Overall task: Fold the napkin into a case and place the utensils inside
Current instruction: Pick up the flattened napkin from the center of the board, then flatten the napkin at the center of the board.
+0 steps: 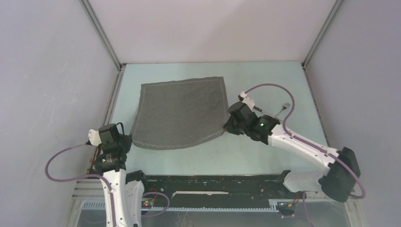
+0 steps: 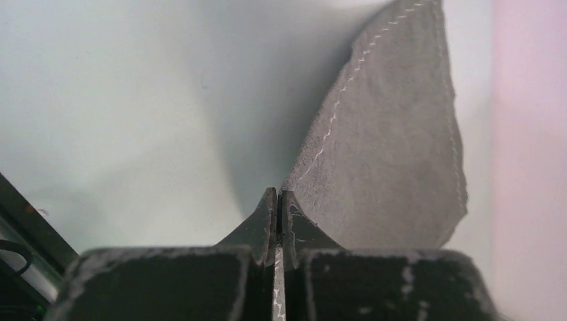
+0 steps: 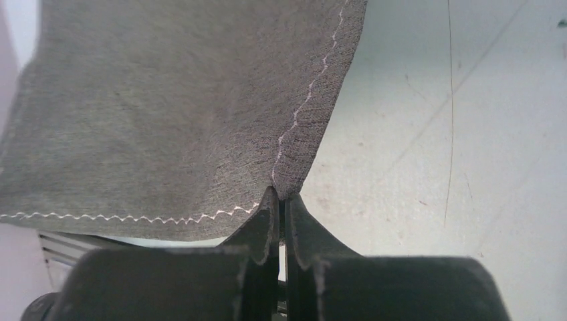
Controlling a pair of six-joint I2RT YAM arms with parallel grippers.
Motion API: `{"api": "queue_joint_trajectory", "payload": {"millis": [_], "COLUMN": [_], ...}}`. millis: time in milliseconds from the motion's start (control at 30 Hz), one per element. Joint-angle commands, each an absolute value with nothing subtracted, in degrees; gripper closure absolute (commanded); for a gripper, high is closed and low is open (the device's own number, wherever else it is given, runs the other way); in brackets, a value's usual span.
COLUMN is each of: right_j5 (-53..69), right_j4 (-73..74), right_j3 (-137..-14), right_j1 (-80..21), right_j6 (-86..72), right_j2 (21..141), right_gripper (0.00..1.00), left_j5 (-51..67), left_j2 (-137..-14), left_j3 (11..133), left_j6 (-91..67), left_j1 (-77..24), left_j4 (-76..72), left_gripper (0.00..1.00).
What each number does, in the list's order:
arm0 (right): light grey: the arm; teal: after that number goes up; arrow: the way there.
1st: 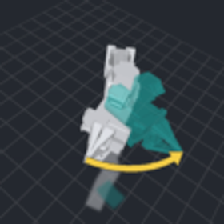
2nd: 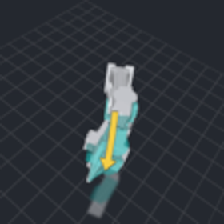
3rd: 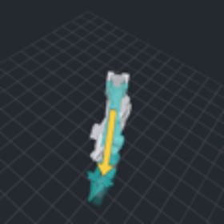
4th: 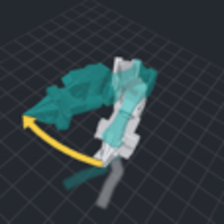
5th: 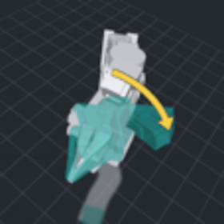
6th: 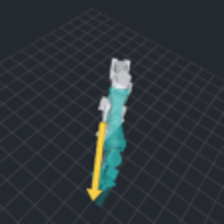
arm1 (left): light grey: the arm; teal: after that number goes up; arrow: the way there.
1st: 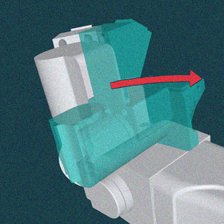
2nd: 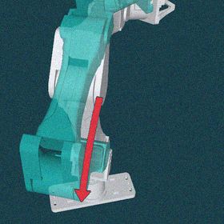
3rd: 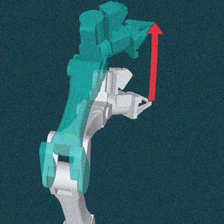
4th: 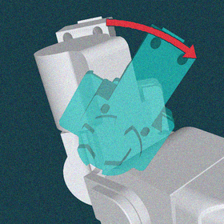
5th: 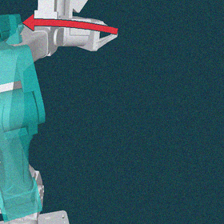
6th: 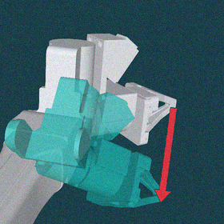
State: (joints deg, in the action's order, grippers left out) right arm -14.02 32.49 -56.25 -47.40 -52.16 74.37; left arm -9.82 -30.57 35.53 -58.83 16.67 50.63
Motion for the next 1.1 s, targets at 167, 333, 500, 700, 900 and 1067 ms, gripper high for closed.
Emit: {"api": "queue_joint_trajectory", "payload": {"millis": [167, 333, 500, 700, 900, 1067], "right_j5": [-15.5, -16.4, -15.9, -16.7, -20.7, -21.6], "right_j4": [29.0, 30.1, 28.4, 24.3, 21.3, 20.2], "right_j3": [-57.2, -61.8, -69.3, -77.7, -83.6, -87.5], "right_j1": [-47.3, -48.0, -50.9, -59.5, -65.0, -58.1], "right_j6": [-46.7, -40.4, -29.5, -19.8, -17.1, -18.1], "right_j2": [68.3, 63.2, 55.8, 49.9, 52.1, 59.3], "right_gripper": [1.00, 1.00, 1.00, 1.00, 1.00, 1.00], "left_j5": [-11.0, -14.2, -18.4, -20.0, -21.9, -20.0], "left_j2": [-33.0, -33.0, -34.1, -35.7, -39.7, -41.8], "left_j3": [40.8, 56.7, 78.8, 104.3, 113.2, 97.0], "left_j6": [-53.1, -49.8, -48.0, -46.9, -44.9, -44.1], "left_j1": [17.1, 17.1, 17.1, 15.5, 13.2, 13.2], "left_j4": [60.8, 64.5, 68.6, 68.9, 67.4, 52.5], "left_gripper": [1.00, 1.00, 1.00, 1.00, 1.00, 1.00]}}
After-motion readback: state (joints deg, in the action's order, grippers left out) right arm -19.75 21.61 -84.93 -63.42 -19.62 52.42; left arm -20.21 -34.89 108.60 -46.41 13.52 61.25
